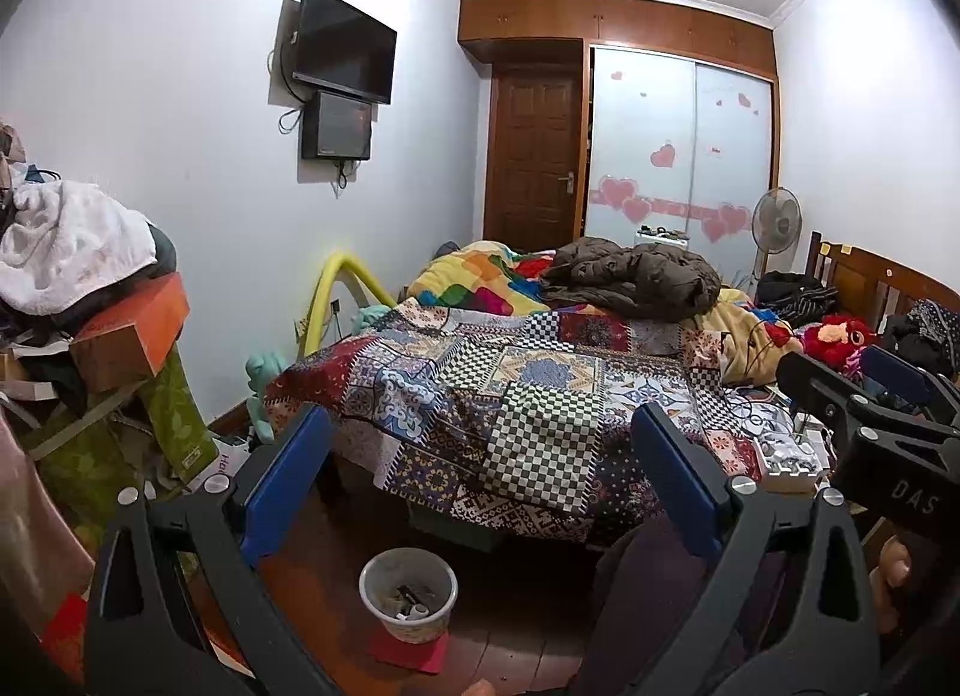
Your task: Collect trash
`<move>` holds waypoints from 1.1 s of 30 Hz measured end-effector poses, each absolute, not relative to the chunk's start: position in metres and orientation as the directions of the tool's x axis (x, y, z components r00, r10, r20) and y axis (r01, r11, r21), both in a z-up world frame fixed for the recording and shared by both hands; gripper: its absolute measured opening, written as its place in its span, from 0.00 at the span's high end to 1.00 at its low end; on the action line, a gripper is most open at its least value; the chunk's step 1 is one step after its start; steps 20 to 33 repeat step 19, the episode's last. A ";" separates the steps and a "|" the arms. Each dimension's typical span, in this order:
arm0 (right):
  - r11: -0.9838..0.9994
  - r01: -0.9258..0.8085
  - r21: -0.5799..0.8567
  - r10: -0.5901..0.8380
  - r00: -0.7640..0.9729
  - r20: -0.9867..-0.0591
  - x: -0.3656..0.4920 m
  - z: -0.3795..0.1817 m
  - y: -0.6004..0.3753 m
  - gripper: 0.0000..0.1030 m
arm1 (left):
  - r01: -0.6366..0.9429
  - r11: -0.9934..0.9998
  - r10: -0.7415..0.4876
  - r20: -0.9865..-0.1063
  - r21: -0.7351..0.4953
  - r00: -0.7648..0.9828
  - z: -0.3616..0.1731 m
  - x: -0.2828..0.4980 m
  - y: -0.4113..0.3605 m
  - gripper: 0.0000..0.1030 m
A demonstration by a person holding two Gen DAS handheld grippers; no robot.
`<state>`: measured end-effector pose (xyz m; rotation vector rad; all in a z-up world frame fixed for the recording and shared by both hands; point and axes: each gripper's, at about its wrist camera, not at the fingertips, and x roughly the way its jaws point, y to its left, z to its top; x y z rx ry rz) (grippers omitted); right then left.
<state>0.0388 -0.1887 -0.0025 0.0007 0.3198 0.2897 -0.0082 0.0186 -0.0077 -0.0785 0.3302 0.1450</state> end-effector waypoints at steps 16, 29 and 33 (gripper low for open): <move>0.958 -0.282 0.052 0.284 0.908 -0.309 0.039 0.002 -0.189 0.02 | -0.125 0.989 0.095 -0.329 -0.073 0.940 -0.011 -0.011 0.028 0.02; 0.958 -0.282 0.050 0.283 0.907 -0.313 0.039 0.001 -0.188 0.02 | -0.125 0.990 0.096 -0.335 -0.067 0.937 -0.012 -0.010 0.028 0.02; 0.958 -0.282 0.050 0.283 0.907 -0.313 0.039 0.001 -0.188 0.02 | -0.125 0.990 0.096 -0.335 -0.067 0.937 -0.012 -0.010 0.028 0.02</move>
